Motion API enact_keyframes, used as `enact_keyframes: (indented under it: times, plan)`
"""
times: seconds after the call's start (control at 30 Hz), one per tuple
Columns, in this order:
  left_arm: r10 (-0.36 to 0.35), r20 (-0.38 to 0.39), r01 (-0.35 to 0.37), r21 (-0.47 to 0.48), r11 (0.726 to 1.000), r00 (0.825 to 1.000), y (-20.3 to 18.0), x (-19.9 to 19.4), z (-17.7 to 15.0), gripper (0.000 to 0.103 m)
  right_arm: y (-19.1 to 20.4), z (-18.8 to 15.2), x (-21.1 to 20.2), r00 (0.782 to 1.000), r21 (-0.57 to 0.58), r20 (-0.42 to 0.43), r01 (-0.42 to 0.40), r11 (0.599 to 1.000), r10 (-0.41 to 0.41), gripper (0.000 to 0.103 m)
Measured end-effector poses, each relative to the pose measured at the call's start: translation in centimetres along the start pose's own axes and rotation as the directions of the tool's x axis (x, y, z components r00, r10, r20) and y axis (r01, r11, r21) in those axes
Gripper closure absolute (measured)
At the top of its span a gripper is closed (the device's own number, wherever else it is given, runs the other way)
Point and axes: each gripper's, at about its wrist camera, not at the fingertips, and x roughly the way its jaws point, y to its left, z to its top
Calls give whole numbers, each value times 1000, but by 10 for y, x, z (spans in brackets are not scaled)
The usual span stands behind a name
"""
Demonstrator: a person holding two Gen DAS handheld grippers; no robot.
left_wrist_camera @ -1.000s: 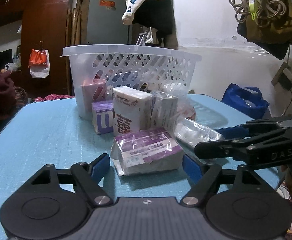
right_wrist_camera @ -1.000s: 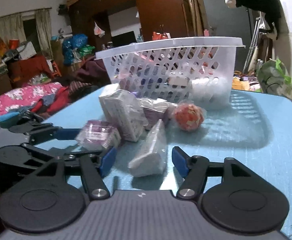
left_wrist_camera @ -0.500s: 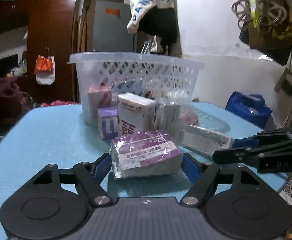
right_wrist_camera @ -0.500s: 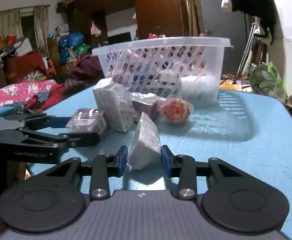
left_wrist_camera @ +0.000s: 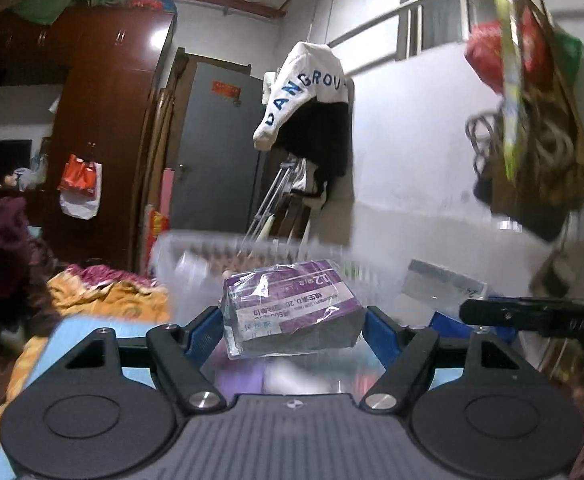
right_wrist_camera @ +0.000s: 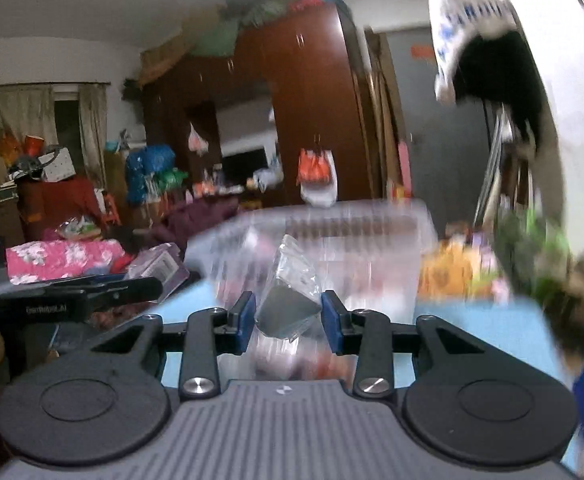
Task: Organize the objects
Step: 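Carry both boxes over the basket and open both grippers to release them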
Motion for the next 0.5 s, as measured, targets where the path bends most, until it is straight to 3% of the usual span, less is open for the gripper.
enact_keyframes:
  times: [0.13, 0.27, 0.33, 0.37, 0.43, 0.47, 0.5]
  plan:
    - [28, -37, -28, -16, 999, 999, 5, 58, 53, 24, -5, 53, 52, 998, -63, -21, 58, 996, -60, 64]
    - [55, -95, -57, -18, 998, 994, 9, 104, 60, 22, -8, 67, 97, 994, -108, -47, 94, 990, -100, 62]
    - [79, -142, -81, -7, 997, 987, 10, 115, 56, 13, -10, 65, 104, 992, -117, -53, 109, 987, -116, 36]
    - [78, -151, -80, -8, 997, 985, 11, 115, 53, 13, -11, 61, 102, 992, -114, -66, 104, 988, -112, 17]
    - [57, -121, -58, -6, 998, 991, 12, 100, 48, 0, -9, 52, 78, 995, -102, -13, 95, 990, -97, 9]
    - [45, -102, -47, -15, 999, 994, 14, 90, 45, 0, -9, 46, 65, 996, -94, 9, 85, 992, -84, 0]
    - [39, -90, -42, -29, 999, 995, 16, 80, 41, 0, -9, 41, 52, 997, -80, 28, 73, 994, -71, 0]
